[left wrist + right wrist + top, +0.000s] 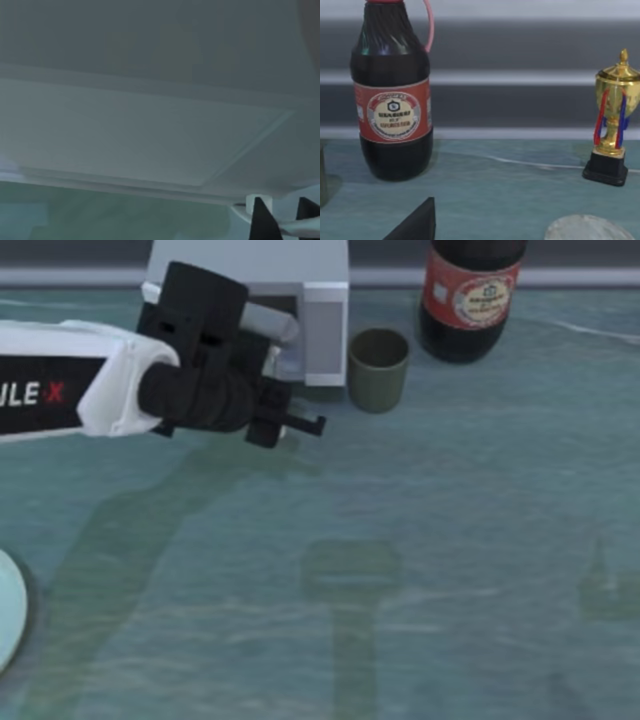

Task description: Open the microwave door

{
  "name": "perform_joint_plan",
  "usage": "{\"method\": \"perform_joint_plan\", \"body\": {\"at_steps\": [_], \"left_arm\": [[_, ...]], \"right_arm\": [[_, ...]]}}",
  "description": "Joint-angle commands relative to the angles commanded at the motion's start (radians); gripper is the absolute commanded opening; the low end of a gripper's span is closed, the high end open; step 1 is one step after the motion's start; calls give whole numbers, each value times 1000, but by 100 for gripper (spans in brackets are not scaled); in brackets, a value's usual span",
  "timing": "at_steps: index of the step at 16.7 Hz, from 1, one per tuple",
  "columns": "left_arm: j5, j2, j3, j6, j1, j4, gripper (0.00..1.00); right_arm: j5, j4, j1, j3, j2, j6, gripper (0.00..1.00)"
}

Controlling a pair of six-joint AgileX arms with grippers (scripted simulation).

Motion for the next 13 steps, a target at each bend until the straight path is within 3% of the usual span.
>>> {"method": "perform_joint_plan", "body": {"at_steps": [3, 13], "left_arm": [[22, -12, -19, 32, 14, 3, 0], [23, -13, -20, 33, 15, 3, 0]], "right_arm": [[0, 0, 0, 0, 0, 0, 100], [0, 0, 0, 0, 0, 0, 100]]}}
